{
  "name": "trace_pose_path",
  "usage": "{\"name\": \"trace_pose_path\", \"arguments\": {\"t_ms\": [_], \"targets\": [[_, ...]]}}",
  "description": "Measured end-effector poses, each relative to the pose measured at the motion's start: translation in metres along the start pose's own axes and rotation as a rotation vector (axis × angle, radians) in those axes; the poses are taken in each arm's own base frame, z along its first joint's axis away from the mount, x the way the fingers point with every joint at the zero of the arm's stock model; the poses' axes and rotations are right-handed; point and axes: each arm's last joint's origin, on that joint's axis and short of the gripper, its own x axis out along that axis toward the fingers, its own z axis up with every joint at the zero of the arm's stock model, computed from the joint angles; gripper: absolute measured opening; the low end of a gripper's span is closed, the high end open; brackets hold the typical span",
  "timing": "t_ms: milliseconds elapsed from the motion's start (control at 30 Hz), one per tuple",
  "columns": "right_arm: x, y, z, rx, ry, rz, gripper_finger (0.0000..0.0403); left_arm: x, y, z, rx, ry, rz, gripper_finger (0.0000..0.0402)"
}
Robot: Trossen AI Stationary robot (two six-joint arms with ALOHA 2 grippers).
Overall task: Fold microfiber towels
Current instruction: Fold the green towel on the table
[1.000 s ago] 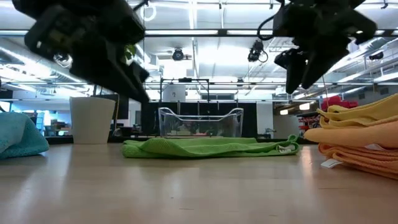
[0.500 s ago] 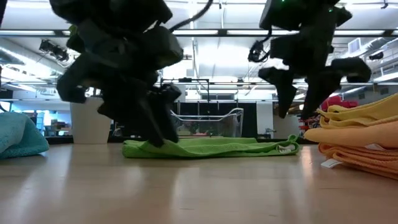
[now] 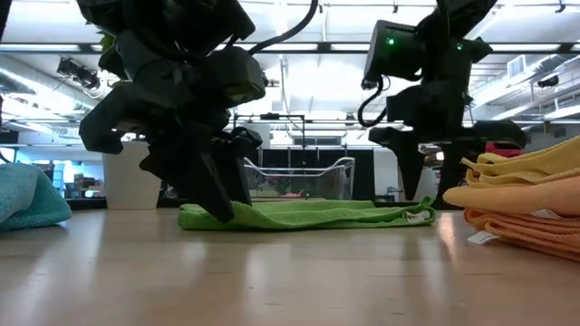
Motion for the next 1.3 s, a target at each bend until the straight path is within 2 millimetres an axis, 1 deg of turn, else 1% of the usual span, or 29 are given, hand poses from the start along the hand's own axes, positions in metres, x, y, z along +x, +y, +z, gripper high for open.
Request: {"name": "trace_pose_path", "arguments": {"t_ms": [100,200,333,467,533,567,633,700,833,933,1067,1200,1267,1300], "targets": [[-0.001,-0.001,0.001,0.0,-0.01,-0.004,0.0193,0.0,0.0,0.0,-0.001,0.0,0.0,0.0141],[-0.001,-0.001,0.001,-0.011,-0.013,-0.008,0.0165,0.0,0.0,0.0,-0.006,-0.001,0.0,0.0118],[-0.001,0.0,0.001,-0.024,-0.029,0.016,0.0111,0.0,0.0,0.001,-0.033,-0.006,0.0,0.0079],[-0.001,0.0,0.001,-0.025,-0.032,0.025,0.0047,0.0,0.0,0.001,-0.048,-0.007,0.0,0.0035],[-0.001,0.0,0.001,-0.015,-0.032,0.026,0.0018,-0.004,0.0,0.003,-0.061,-0.011,0.001,0.0014],[-0.002,0.001,0.001,-0.005,-0.033,0.025,0.001,-0.007,0.001,0.005,-0.063,-0.022,0.003,0.001],[-0.005,0.0,0.001,0.016,-0.041,0.019,0.0007,-0.017,0.004,0.009,-0.068,-0.048,0.015,0.0012],[-0.01,-0.002,0.001,0.054,-0.056,0.007,0.0007,-0.031,0.01,0.014,-0.078,-0.075,0.06,0.0015],[-0.025,-0.013,-0.004,0.16,-0.104,-0.036,0.0005,-0.071,0.028,0.018,-0.081,-0.085,0.181,0.0008],[-0.039,-0.025,-0.01,0.252,-0.151,-0.085,0.0004,-0.101,0.044,0.012,-0.095,-0.04,0.284,0.0011],[-0.057,-0.04,-0.017,0.386,-0.218,-0.183,0.0004,-0.134,0.063,0.0,-0.114,0.008,0.369,0.0009],[-0.067,-0.045,-0.018,0.48,-0.28,-0.245,0.0004,-0.153,0.075,-0.007,-0.147,0.006,0.41,0.0009],[-0.067,-0.04,-0.016,0.497,-0.273,-0.223,0.0003,-0.155,0.075,-0.005,-0.189,-0.021,0.405,0.0011],[-0.066,-0.036,-0.014,0.498,-0.26,-0.205,0.0003,-0.155,0.071,-0.006,-0.215,-0.014,0.379,0.0011]]}}
